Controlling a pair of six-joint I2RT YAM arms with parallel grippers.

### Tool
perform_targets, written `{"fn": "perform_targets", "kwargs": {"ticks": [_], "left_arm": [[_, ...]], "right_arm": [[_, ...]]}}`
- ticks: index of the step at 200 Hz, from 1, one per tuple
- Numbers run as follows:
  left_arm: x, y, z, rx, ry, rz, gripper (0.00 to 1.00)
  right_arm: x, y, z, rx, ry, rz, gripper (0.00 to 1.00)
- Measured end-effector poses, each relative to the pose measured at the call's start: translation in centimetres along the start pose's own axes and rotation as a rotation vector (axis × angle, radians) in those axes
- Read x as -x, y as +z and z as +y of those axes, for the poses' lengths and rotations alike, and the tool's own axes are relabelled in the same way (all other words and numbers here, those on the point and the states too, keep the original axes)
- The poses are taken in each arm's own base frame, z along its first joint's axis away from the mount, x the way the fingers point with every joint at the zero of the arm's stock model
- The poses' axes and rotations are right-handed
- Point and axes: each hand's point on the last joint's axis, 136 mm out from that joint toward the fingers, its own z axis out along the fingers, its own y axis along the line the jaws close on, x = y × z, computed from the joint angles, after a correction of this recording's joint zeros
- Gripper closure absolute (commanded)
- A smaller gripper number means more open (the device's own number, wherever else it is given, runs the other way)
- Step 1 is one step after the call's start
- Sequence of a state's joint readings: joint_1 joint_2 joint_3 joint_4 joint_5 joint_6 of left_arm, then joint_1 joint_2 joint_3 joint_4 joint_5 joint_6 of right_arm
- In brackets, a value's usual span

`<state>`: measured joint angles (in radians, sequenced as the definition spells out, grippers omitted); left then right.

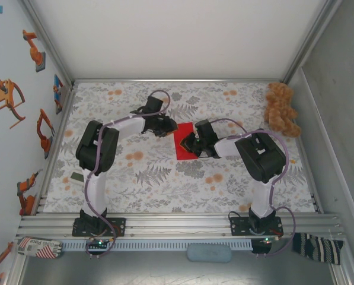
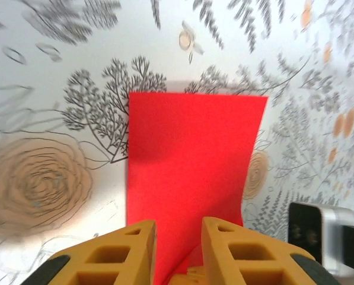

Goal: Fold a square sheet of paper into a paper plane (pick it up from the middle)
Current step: Fold the triangle a second time at the center of the table.

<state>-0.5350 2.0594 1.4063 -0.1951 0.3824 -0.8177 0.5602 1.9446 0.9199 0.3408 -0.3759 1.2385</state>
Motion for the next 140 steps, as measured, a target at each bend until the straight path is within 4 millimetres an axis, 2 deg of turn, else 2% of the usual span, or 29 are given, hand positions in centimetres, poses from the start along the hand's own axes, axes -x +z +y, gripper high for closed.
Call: {"fn": "perform_targets", "kwargs": {"ticks": [36,66,81,101,140], "left_arm": [[0.5,-3.5,1.6,0.022,-0.042,-0.087,0.71],[-0.4,-4.5,3.8,0.055,-0.087,-0.106,0.71],[-1.1,-4.5,4.3,0.059,-0.096,-0.099,0.71],[-1.6,-4.6,4.0,0.046,-0.091,-0.096,0.72],[-3.0,-4.0,1.9,-0.005,-0.041,-0.086,0.79]], "right_arm": [[0.1,0.0,0.9,0.017,-0.002,0.006,0.72],[0.0,0.0,1.4,0.033,-0.013,0.014,0.67],[0.0,0.0,1.4,0.033,-0.014,0.015,0.67],[0.0,0.0,1.5,0.034,-0.017,0.016,0.66],[0.0,0.0,1.5,0.034,-0.021,0.016,0.68]]}}
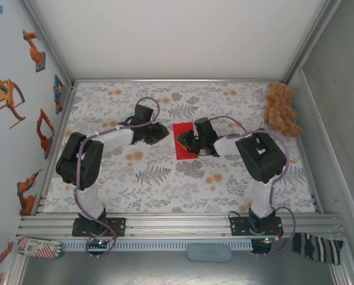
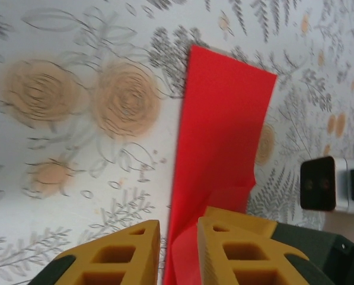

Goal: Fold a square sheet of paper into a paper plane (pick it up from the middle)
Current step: Fold the triangle a second time at the center of the table.

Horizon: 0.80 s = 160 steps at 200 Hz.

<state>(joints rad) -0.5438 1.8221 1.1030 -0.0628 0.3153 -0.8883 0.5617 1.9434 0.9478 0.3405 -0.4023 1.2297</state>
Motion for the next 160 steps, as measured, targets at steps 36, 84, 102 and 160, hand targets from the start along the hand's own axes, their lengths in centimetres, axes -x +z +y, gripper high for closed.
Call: {"fn": "perform_targets", "kwargs": {"ticks": [36,84,102,160], "left_arm": [[-1.2,0.5,-1.7,-0.048,0.029,0.023,0.88],[-2.4,2.2,-1.7,-0.059,0.039,0.069,0.94],[-2.9,3.1,-1.8,-0.056,0.048,0.092,0.95],[-3.4,4.9,-2.0,-0.028,0.068,0.135,0.98]], "right_arm": [[-0.1,0.0,-0.6,-0.028,-0.008,0.004,0.81],[-0.3,-0.1,-1.6,-0.070,-0.011,0.005,0.99],[-0.3,-0.1,-1.6,-0.069,-0.014,0.006,1.00],[-0.3,-0.1,-1.6,-0.069,-0.014,0.005,1.00]]}}
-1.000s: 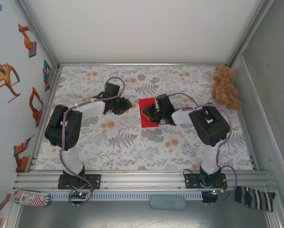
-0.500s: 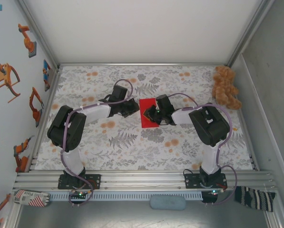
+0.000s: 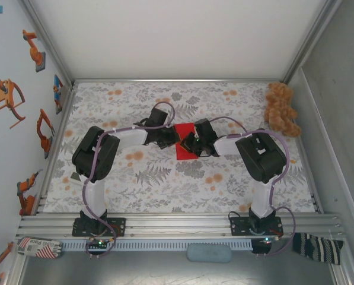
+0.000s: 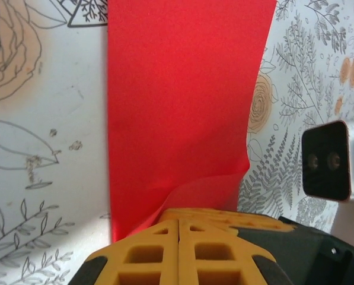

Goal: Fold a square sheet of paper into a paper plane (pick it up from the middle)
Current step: Fold the triangle a second time at the center of the table.

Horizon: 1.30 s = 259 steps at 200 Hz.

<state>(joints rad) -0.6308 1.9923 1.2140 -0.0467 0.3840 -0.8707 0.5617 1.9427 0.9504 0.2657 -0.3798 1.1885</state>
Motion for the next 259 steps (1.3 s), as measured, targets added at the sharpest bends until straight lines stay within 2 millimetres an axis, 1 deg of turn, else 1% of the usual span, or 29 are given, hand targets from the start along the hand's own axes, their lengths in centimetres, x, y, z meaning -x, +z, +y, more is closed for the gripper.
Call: {"fn": "perform_targets", "kwargs": {"ticks": [54,116,131,142,170,190,216,259], "left_arm": [[-0.5,1.1,1.8,0.063,-0.016,0.029,0.99],[-0.3,1.1,2.1,0.100,-0.019,0.030,1.00],[-0.3,1.1,2.1,0.105,-0.016,0.031,1.00],[-0.3,1.2,2.1,0.105,-0.012,0.032,1.00],[-0.3,1.2,2.1,0.110,0.001,0.040,1.00],[-0.3,1.2,2.0,0.113,0.011,0.045,1.00],[-0.3,1.2,2.0,0.118,0.019,0.051,1.00],[-0.3,1.3,2.0,0.119,0.025,0.055,1.00]], "right_arm": [[0.0,0.0,0.0,0.000,0.000,0.000,1.00],[-0.1,-0.1,0.1,0.000,-0.008,0.005,1.00],[-0.4,-0.5,0.2,-0.004,-0.024,0.019,1.00],[-0.5,-1.0,0.6,0.003,-0.051,0.026,1.00],[-0.3,-2.9,2.0,0.026,-0.145,0.020,1.00],[0.0,-3.3,2.3,0.019,-0.206,0.023,1.00],[-0.3,-3.2,1.9,-0.003,-0.245,0.044,1.00],[-0.5,-2.0,0.6,-0.040,-0.262,0.086,1.00]]}}
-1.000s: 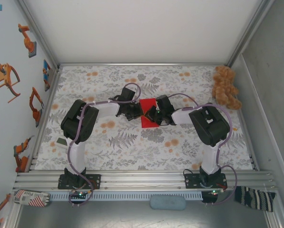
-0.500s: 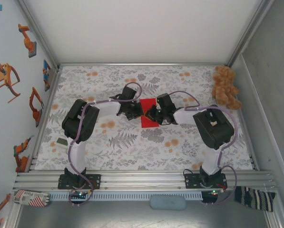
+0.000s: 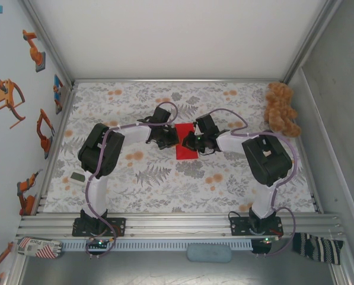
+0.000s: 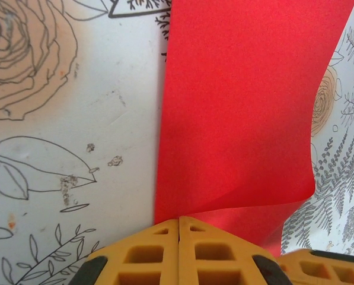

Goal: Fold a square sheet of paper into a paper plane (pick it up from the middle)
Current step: Fold the triangle a second time at the center of the table.

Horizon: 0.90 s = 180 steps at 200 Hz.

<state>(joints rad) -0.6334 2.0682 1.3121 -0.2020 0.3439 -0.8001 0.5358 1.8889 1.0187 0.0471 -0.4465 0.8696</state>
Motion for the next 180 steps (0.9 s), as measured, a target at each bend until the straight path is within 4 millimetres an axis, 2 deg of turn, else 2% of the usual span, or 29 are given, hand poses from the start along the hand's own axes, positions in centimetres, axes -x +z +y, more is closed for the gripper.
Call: {"fn": "perform_targets", "kwargs": {"ticks": [84,121,159,180], "left_arm": [[0.0,0.0,0.0,0.011,0.002,0.008,1.00],[0.2,-0.1,-0.1,0.022,0.009,0.015,1.00],[0.5,-0.7,-0.7,0.023,0.024,0.013,0.93],[0.8,-1.9,-1.8,-0.004,0.034,-0.012,0.90]], "right_arm": [[0.1,0.3,-2.2,-0.037,0.018,0.012,1.00],[0.1,0.4,-2.4,-0.023,0.017,0.006,1.00],[0.1,0.4,-2.4,-0.010,0.025,0.001,1.00],[0.1,0.4,-2.5,-0.007,0.035,0.000,1.00]]}}
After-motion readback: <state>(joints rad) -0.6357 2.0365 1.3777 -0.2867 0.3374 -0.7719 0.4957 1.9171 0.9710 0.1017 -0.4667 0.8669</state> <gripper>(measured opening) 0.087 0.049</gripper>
